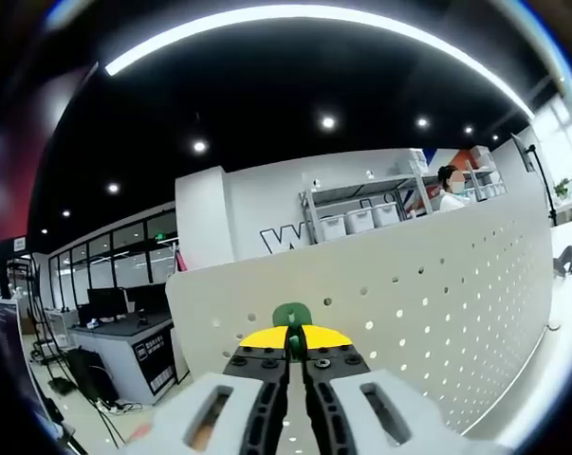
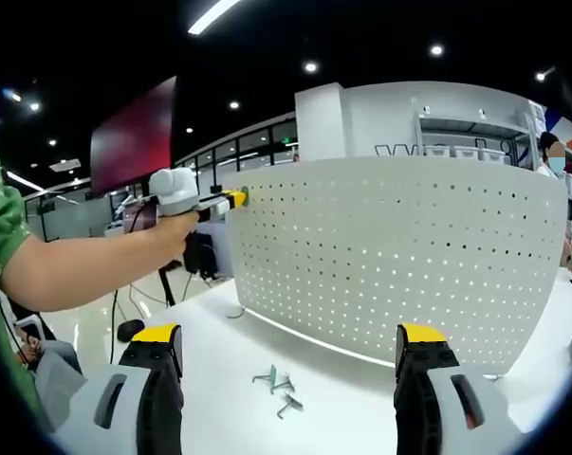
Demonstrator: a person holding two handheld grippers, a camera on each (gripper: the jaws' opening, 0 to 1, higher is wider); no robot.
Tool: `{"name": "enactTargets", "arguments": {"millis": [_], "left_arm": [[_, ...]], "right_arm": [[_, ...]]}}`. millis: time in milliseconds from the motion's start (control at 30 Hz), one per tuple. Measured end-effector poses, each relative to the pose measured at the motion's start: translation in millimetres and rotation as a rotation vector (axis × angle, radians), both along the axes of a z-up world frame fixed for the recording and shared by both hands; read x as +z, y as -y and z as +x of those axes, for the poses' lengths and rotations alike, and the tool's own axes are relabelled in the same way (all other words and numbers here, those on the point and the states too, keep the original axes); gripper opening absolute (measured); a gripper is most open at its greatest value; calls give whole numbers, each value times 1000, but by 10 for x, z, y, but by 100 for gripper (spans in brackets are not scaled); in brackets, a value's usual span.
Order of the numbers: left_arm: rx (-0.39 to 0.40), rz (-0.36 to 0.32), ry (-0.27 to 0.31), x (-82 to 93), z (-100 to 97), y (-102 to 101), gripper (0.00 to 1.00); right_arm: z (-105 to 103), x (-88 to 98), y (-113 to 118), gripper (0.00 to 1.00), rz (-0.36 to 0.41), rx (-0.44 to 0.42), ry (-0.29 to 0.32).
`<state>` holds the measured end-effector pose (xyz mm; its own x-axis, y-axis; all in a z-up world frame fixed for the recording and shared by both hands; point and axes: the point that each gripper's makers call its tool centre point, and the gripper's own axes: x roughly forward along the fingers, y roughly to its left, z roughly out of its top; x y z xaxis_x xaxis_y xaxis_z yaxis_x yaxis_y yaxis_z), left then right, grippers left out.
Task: Insert the hook assembly into the mounting plate slot until the hook locks in place.
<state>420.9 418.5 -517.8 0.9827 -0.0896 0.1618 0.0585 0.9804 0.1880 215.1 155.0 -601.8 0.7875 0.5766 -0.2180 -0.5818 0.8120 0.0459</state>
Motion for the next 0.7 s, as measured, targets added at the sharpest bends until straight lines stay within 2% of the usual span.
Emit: {"name": "enactTargets", "arguments": {"millis": [333,433,700], "left_arm": [[6,-40,-10,-4,-14,-26,8],[0,-47,-24,-35,-15,-25,4],[-1,-80,-28,-48,6,-39,4]], "right_arm": [[-16,-8,-13,94,4,2,-3],[-17,-2,-20,94,8,3,-2],[-16,-3,-9,94,8,1,-1]]}}
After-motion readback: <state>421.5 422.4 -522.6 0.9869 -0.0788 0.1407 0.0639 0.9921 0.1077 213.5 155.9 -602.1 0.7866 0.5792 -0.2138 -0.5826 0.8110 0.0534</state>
